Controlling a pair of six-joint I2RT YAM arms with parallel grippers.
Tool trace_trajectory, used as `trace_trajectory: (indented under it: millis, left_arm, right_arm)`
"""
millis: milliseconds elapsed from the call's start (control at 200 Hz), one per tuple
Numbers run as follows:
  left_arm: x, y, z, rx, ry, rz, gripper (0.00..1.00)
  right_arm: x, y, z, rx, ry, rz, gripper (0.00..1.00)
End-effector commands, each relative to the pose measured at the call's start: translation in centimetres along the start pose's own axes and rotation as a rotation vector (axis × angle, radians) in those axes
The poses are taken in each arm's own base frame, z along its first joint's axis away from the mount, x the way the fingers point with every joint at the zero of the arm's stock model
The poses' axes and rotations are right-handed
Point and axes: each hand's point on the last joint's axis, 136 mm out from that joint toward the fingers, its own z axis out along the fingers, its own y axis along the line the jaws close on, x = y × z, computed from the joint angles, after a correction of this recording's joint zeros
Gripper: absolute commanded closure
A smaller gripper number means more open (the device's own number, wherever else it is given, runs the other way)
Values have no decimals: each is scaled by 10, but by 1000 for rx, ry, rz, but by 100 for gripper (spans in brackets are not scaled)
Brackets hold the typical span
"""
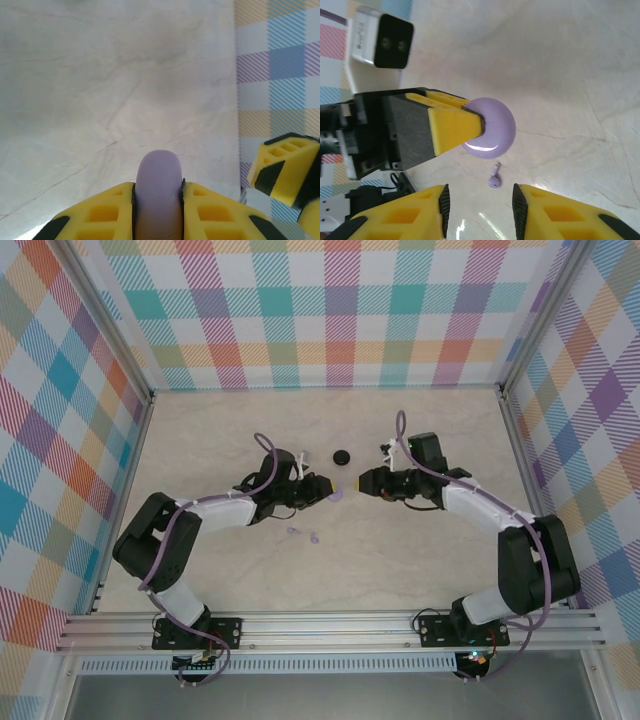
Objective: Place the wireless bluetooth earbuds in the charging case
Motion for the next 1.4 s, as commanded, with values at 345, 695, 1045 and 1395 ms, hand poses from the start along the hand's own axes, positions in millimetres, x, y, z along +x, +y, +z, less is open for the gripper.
trace_trajectory:
  millis: [345, 695, 1045, 1395]
  left_arm:
    - [-8, -138, -74, 368, -20, 478, 90]
    - [2, -159, -89, 457, -1, 533, 92]
    - [15, -174, -94, 516, 29, 576, 92]
    - [20, -180, -96, 529, 37, 592, 92]
  right_arm:
    - [-4, 91, -51, -272, -71, -294, 40]
    - [6, 119, -65, -395, -52, -393, 39]
    - [5, 127, -63, -438, -28, -411, 42]
    - [9, 134, -53, -462, 14, -420, 50]
